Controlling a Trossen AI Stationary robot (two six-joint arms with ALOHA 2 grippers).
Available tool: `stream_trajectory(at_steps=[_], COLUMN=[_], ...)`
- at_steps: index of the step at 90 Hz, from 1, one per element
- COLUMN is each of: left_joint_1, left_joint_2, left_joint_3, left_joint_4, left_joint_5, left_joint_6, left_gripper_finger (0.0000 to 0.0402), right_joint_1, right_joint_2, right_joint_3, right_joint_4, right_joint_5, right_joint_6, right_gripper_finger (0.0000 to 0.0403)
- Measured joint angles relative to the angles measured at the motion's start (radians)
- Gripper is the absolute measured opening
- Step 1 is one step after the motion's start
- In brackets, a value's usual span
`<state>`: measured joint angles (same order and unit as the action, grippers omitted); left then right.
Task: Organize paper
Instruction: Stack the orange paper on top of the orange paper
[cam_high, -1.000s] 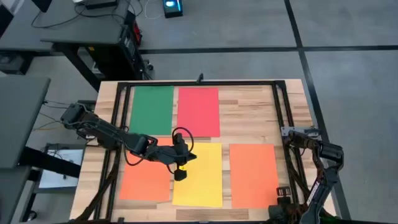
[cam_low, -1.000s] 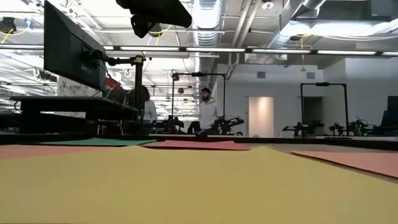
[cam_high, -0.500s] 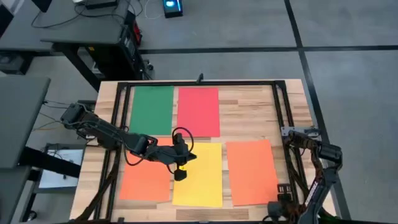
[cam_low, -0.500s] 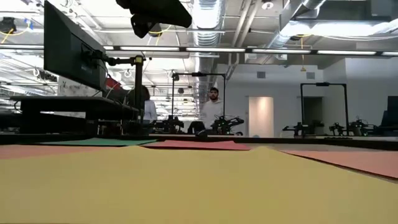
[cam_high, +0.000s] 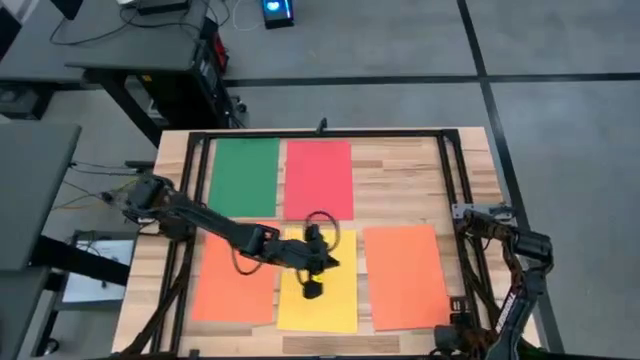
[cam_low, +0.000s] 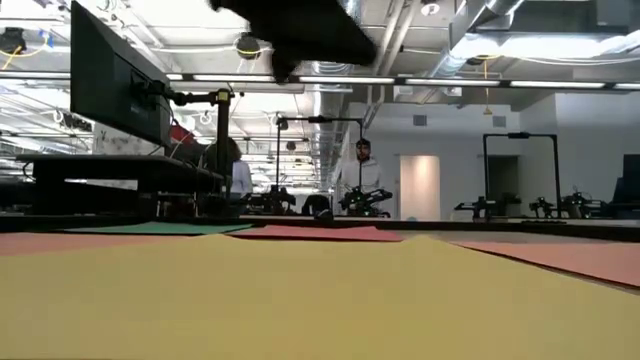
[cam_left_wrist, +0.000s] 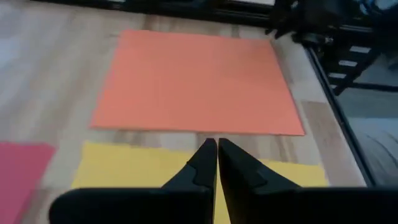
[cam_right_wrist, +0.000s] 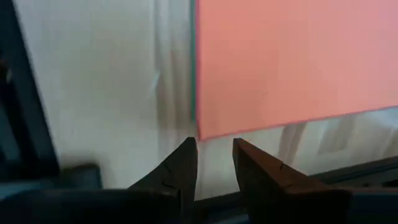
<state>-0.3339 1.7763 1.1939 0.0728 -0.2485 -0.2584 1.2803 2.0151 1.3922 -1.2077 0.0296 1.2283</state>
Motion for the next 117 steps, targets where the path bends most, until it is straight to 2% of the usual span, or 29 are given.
stream_trajectory(at_steps=[20,36,50,61,82,117], left_joint_1=[0.02,0.03,0.042,0.047,0.059,0.063], left_joint_2=[0.223,0.388,0.496,0.532,0.556,0.595], left_joint_3=[0.26,0.451,0.572,0.61,0.606,0.606], left_joint_4=[-0.071,-0.161,-0.251,-0.263,-0.269,-0.238], left_joint_5=[0.062,0.09,0.12,0.122,0.124,0.175], left_joint_6=[0.064,0.09,0.084,0.08,0.056,0.053], left_gripper_finger=[0.0,0.0,0.0,0.0,0.0,0.0], right_joint_1=[0.046,0.034,0.018,0.012,0.003,-0.007], right_joint_2=[0.0,0.0,0.0,0.0,0.002,0.002], right_joint_3=[-0.007,-0.04,-0.056,-0.056,-0.056,-0.056], right_joint_4=[0.054,0.083,0.078,0.073,0.044,0.009], right_joint_5=[0.019,0.025,0.025,0.052,0.118,0.141], right_joint_6=[0.013,0.005,-0.003,-0.008,-0.009,-0.006], right_gripper_finger=[0.0093,0.0093,0.0093,0.0093,0.0093,0.0093])
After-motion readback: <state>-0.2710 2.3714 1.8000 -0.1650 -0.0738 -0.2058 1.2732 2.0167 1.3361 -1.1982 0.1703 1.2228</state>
